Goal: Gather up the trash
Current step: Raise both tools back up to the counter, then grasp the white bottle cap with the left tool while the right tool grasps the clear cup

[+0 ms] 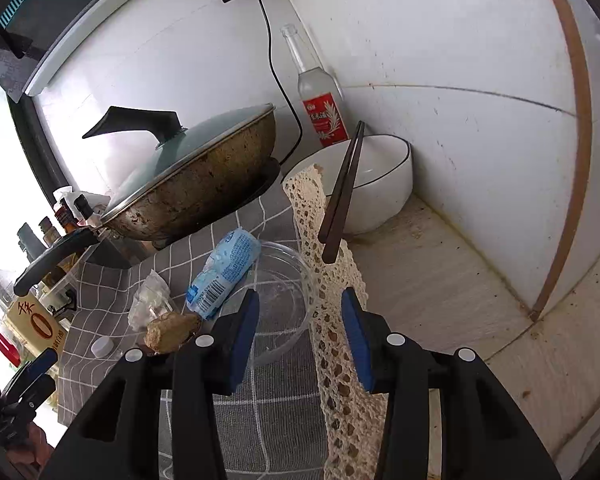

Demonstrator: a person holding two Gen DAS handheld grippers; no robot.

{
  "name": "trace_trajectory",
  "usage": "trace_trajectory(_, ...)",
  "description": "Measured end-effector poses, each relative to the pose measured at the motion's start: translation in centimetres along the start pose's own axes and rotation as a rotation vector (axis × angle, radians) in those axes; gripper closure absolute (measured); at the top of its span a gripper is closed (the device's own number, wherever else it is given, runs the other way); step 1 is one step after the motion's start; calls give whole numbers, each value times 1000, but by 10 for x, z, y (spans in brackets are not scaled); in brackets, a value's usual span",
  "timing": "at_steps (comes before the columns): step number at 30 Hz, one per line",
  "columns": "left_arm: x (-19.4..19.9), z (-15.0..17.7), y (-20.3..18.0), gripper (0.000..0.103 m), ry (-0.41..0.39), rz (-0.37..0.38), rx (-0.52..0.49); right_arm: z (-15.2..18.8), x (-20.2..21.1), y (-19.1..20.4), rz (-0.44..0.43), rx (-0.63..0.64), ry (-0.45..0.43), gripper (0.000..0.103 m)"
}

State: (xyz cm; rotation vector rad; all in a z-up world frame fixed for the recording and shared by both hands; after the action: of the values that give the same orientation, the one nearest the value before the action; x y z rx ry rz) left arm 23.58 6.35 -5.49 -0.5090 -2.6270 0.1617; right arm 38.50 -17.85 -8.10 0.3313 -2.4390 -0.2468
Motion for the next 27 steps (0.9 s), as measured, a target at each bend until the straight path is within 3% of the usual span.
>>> trace_trajectory(2,-6,-7,4,28,10,-2,-4,1,-5,1,-27,-10,21,82)
trace_trajectory(5,-13,-16,11,26,16,-12,-8,-2,0,6,-23,26,-5,97)
trace_trajectory(10,-28,-19,19,25,52,-23,-9,-6,14,21,14,119,-63,100)
trace_trajectory(17,-53,-12,31,25,123,-46,14,-23,48,28,-19,112,-144,100)
trace_trajectory(21,-70,2,48,41,209,-78,80,-23,61,36,-30,139,-159,100)
trace_trajectory(24,-71,6,52,47,214,-103,86,-22,65,40,-29,152,-166,100)
trace_trajectory(27,-72,7,52,68,224,-112,72,-19,67,45,-32,166,-163,100)
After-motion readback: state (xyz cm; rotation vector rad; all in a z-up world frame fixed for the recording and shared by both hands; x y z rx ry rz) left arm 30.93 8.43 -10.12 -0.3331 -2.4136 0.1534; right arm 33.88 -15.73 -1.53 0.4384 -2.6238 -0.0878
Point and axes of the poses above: each gripper's, at about its wrist camera, not at the fingertips, and x roughly against the way its jaws point, y to its left, z to its underside, the point moved 9 cm from there along -x, roughly the way its jaws point, and after that the axes turned 15 degrees about z, right-handed, at the moved point
